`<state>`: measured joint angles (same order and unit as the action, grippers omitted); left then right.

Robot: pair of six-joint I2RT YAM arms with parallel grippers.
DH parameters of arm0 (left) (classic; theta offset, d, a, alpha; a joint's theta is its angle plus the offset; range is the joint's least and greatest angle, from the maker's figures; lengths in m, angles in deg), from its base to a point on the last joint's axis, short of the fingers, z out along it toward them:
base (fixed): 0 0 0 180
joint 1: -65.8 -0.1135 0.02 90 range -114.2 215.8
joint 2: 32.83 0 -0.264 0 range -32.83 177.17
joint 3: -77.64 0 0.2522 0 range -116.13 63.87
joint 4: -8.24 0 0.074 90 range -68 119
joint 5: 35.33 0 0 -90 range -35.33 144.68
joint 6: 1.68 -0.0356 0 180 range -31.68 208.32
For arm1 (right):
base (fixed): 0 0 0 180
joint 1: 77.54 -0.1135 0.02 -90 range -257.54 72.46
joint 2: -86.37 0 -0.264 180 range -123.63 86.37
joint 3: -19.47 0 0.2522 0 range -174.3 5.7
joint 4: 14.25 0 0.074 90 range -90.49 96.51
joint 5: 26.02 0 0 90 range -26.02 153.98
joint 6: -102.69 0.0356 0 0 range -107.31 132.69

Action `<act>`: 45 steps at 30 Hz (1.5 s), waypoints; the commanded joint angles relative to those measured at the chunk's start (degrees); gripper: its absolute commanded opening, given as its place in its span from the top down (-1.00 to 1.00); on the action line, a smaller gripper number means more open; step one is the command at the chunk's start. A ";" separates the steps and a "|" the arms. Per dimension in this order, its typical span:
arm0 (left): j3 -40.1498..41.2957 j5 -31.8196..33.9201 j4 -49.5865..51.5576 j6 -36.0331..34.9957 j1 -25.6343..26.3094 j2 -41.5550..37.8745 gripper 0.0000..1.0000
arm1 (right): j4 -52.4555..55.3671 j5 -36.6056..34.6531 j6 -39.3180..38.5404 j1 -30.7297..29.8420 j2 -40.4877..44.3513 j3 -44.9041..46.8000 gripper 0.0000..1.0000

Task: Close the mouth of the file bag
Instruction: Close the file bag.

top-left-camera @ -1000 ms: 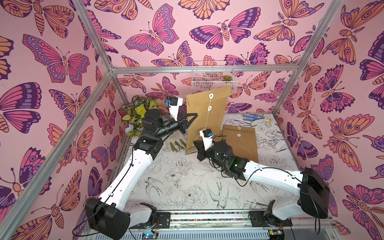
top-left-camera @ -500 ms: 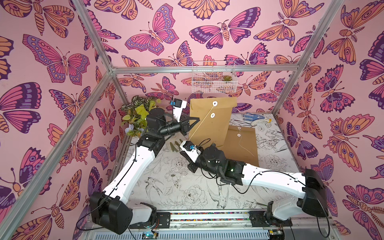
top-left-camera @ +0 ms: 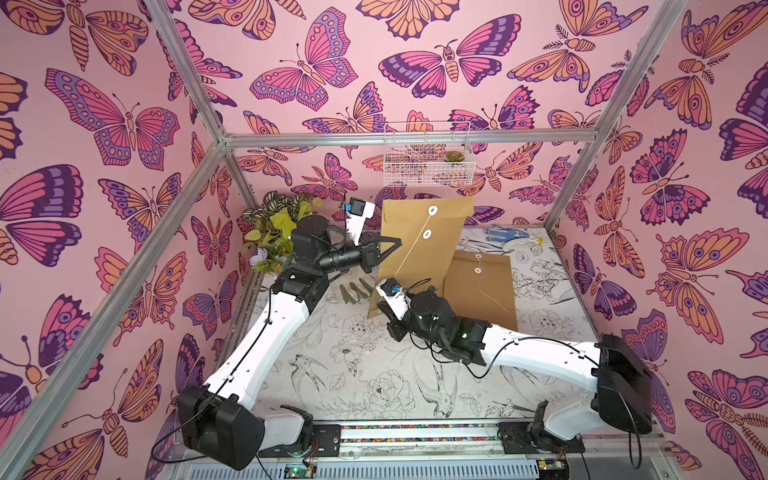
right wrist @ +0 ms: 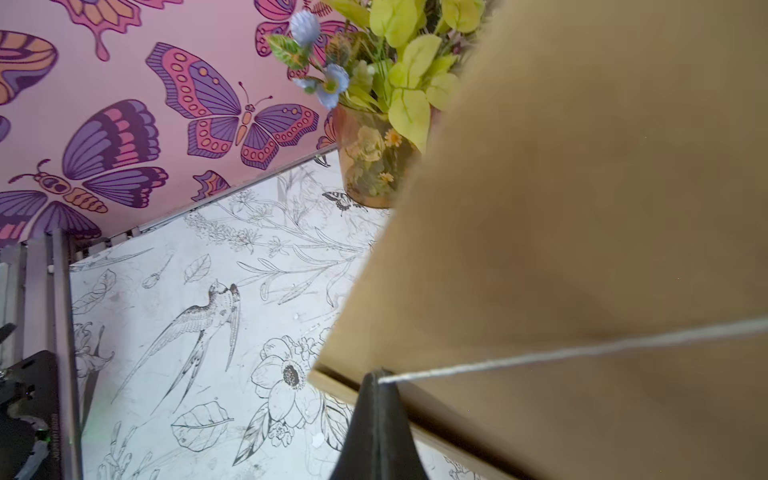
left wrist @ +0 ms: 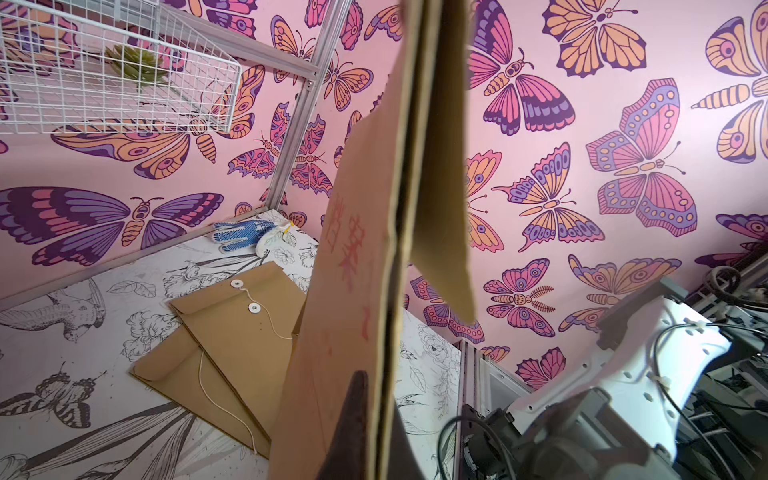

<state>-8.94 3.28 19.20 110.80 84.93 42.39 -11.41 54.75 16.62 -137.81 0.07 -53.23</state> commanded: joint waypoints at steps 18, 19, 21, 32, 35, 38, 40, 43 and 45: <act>-0.55 -7.05 -2.39 7.59 -2.67 -3.94 1.00 | -1.32 1.70 2.13 12.94 4.36 7.33 1.00; -0.34 -6.97 -2.68 8.13 -2.98 -3.92 1.00 | -0.91 1.30 1.55 13.23 4.85 7.72 1.00; 0.15 -7.13 -3.37 9.55 -3.87 -3.89 1.00 | 0.47 0.67 0.58 14.09 5.77 8.25 1.00; 4.62 -10.61 -9.74 17.42 -8.32 -3.67 1.00 | 6.01 11.54 7.66 23.40 12.58 10.16 1.00; 5.16 -12.28 -9.73 17.47 -8.57 -3.54 1.00 | 7.89 11.77 11.17 25.93 12.59 8.33 1.00; 6.34 -13.10 -9.68 17.47 -8.94 -3.91 1.00 | 10.27 11.00 13.47 28.43 12.63 5.64 1.00; 7.34 -13.25 -9.73 17.36 -9.03 -3.98 1.00 | 11.54 9.76 13.93 29.73 12.73 3.93 1.00; 8.69 -13.96 -10.01 17.41 -9.03 -4.03 1.00 | 14.54 7.73 13.28 30.90 12.18 0.56 1.00; 9.77 -14.17 -10.04 17.36 -9.07 -4.27 1.00 | 17.05 5.04 12.04 31.01 11.20 -2.31 1.00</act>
<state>-0.61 -8.74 11.52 127.89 76.25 39.60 1.29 63.27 28.77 -107.12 12.07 -51.11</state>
